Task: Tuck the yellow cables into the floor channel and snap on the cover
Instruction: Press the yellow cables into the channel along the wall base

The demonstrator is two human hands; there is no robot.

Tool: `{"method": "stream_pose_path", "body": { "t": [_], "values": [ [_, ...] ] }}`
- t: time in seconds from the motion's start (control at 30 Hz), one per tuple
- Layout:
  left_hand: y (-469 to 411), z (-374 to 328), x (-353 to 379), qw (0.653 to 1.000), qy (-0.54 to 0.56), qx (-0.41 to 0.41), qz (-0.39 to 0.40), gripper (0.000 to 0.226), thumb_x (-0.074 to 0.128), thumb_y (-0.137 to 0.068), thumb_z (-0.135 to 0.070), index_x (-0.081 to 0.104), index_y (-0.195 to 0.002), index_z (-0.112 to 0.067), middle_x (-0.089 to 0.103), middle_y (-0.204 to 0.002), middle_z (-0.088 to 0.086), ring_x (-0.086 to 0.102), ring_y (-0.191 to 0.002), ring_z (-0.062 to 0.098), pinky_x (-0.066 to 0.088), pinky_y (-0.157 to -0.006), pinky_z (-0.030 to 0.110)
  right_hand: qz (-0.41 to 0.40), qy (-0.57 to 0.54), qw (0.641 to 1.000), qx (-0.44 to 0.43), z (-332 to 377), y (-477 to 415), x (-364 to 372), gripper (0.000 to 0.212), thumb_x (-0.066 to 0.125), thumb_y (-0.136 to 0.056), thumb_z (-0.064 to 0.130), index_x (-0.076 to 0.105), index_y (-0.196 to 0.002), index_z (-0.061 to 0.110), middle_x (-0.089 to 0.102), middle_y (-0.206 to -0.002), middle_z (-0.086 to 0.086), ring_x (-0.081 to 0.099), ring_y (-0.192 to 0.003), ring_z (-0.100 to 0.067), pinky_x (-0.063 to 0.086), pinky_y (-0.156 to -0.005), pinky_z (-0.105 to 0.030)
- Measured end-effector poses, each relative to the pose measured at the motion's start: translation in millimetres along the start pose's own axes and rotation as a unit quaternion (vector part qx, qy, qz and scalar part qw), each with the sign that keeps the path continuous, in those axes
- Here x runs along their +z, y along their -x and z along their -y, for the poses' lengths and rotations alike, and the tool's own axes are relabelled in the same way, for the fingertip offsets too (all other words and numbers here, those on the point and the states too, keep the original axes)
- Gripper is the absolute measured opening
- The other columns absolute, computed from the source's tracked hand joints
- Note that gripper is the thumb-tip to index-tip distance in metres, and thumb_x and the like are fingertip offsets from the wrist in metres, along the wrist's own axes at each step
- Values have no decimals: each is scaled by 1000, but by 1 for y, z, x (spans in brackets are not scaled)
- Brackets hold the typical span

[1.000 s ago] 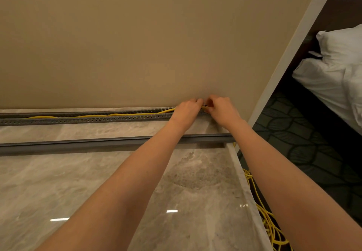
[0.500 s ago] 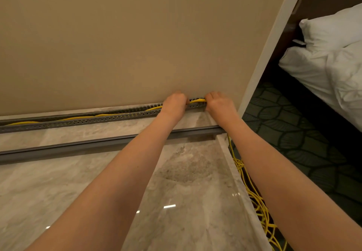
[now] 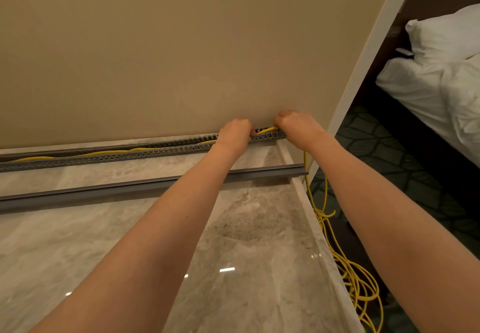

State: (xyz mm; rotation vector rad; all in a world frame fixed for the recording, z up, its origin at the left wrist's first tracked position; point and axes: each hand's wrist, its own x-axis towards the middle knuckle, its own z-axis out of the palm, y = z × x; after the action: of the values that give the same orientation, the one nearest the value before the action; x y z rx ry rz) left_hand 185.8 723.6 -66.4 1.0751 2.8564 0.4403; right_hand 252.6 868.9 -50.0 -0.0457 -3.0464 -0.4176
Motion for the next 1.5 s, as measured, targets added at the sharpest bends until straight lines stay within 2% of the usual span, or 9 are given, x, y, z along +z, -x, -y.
{"method": "stream_pose_path", "body": {
  "t": [0.23,0.33,0.43,0.83,0.93,1.07,1.27,1.37,1.5],
  "values": [
    [2,2,-1,1000,8,-3,-4,29,49,-94,-4,63,-119,-10,61,-126,16,56,-116,34,46,-91,38,-20,-77,995,61,-1,1,14,29,47,-90,1,64,-113,4,60,-113,-17,59,-103,-35,50,-84,-40],
    [5,4,0,1000,7,2,-1,29,48,-94,-5,61,-120,-10,61,-126,16,56,-116,33,47,-90,38,-87,-227,959,145,-5,1,18,27,49,-91,3,64,-114,4,62,-116,-17,58,-107,-34,49,-91,-43],
    [4,3,-2,1000,6,2,3,30,49,-94,-3,61,-120,-9,61,-126,17,56,-116,35,47,-90,38,-111,-289,929,202,-7,0,16,30,46,-88,-5,69,-105,1,63,-116,-18,57,-108,-34,47,-93,-38],
    [6,-1,-5,998,-49,21,17,33,45,-92,3,57,-120,-8,60,-123,20,57,-112,37,48,-87,40,-57,-287,941,172,-1,13,26,30,46,-89,0,69,-109,3,53,-120,-19,54,-106,-38,46,-94,-45],
    [9,-4,-10,996,-82,30,35,30,47,-90,-1,58,-117,-8,60,-123,17,57,-112,36,48,-86,39,-44,-313,927,201,-6,15,25,33,42,-91,5,70,-108,12,55,-120,-16,54,-109,-33,42,-99,-47],
    [10,-14,-20,989,-129,39,53,27,52,-85,-10,63,-110,-6,63,-116,15,60,-105,35,50,-79,37,-47,-391,889,233,-5,17,27,31,42,-94,1,70,-106,5,54,-122,-20,52,-113,-34,42,-96,-36],
    [10,-29,-8,990,-117,76,15,28,46,-93,-15,57,-113,1,56,-119,18,58,-106,39,49,-80,42,-55,-358,900,243,-1,15,29,29,48,-89,3,73,-95,17,59,-112,-16,57,-104,-34,48,-93,-46],
    [10,-31,-1,991,-94,91,2,32,48,-94,-13,50,-124,-2,53,-124,18,57,-110,40,48,-85,45,-43,-252,940,227,10,17,25,26,49,-88,2,67,-104,13,52,-116,-16,49,-110,-34,42,-93,-44],
    [8,-38,5,990,-100,104,-9,28,44,-96,-7,54,-121,-1,53,-123,18,57,-111,39,48,-87,45,-39,-215,950,225,18,18,28,32,45,-90,3,62,-115,13,46,-123,-15,42,-117,-34,37,-96,-43]
  ]
}}
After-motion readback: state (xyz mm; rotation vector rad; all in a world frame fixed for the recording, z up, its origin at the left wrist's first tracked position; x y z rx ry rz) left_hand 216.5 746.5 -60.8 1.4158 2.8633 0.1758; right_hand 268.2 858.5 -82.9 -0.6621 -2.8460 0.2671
